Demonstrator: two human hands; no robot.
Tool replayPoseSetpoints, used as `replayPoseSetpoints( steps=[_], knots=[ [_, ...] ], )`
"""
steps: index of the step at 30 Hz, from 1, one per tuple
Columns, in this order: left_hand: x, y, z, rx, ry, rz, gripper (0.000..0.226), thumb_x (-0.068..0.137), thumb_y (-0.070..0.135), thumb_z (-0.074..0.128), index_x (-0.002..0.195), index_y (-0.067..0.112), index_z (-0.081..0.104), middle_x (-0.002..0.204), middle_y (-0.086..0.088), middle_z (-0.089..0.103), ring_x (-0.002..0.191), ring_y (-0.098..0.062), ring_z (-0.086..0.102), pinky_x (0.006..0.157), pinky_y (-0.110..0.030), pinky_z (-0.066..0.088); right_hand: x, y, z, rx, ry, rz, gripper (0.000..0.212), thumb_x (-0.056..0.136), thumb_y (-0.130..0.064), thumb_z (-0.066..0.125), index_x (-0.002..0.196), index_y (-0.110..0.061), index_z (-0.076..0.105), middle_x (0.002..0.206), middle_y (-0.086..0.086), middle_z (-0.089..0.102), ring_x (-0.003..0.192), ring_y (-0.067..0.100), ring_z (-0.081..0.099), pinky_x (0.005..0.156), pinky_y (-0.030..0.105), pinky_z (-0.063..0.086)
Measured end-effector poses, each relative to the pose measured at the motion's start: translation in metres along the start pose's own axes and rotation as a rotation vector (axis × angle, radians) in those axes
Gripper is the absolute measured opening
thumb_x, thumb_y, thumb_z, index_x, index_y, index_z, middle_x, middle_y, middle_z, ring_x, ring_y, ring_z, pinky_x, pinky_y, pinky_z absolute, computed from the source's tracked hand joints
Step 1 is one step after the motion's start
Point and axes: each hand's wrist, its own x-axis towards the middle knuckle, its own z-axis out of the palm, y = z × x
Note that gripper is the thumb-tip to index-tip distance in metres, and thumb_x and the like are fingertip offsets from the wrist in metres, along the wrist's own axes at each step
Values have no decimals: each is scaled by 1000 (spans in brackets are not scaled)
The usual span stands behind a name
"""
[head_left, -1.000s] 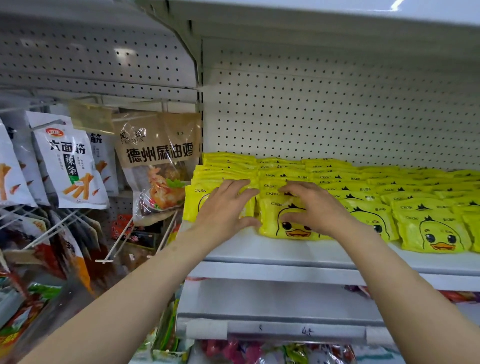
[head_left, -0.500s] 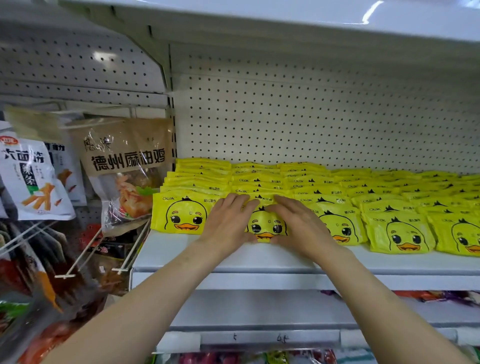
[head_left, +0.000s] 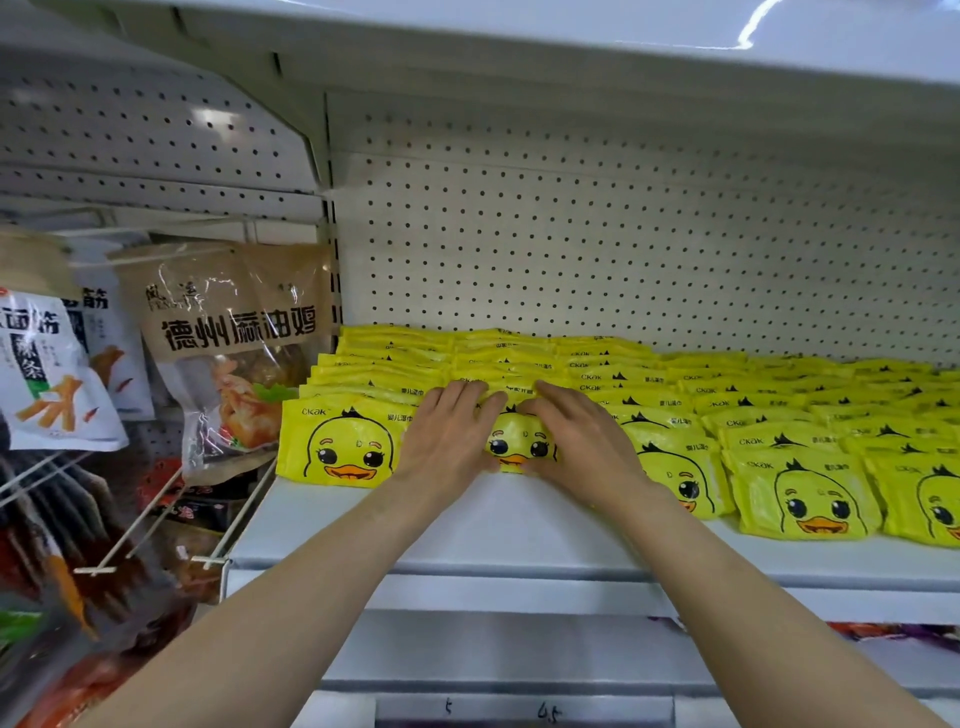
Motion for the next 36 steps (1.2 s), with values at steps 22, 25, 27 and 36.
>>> replayPoseSetpoints(
  steps=[22, 25, 27, 36],
  knots=[
    [-84, -120, -28, -148, 65, -34, 77, 67, 53, 77, 136, 32, 50, 145, -9, 44, 129, -33, 43, 101, -49, 43, 25, -99, 6, 107, 101, -129, 63, 75, -43, 78, 132, -23, 58, 150, 9, 44, 138, 31, 40, 111, 43, 32],
    [-104, -143, -31, -170, 11, -84, 84, 66, 48, 81, 140, 35, 43, 149, -13, 36, 131, -37, 37, 103, -54, 40, 33, -128, 16, 122, 30, -208, 65, 79, -45, 74, 137, -26, 52, 155, 5, 36, 143, 28, 32, 113, 41, 30],
    [-108, -147, -29, -193, -11, -102, 91, 64, 44, 84, 143, 36, 40, 150, -15, 31, 133, -39, 33, 105, -56, 37, 36, -138, 23, 97, 24, -252, 67, 78, -45, 75, 137, -25, 51, 155, 6, 35, 143, 28, 32, 112, 43, 32],
    [-96, -134, -16, -395, -42, -193, 94, 66, 33, 86, 139, 48, 28, 155, -14, 23, 136, -42, 32, 106, -57, 38, 41, -135, 29, -10, 15, -241, 75, 64, -30, 88, 131, -22, 56, 148, 8, 47, 136, 30, 44, 107, 45, 39]
  ],
)
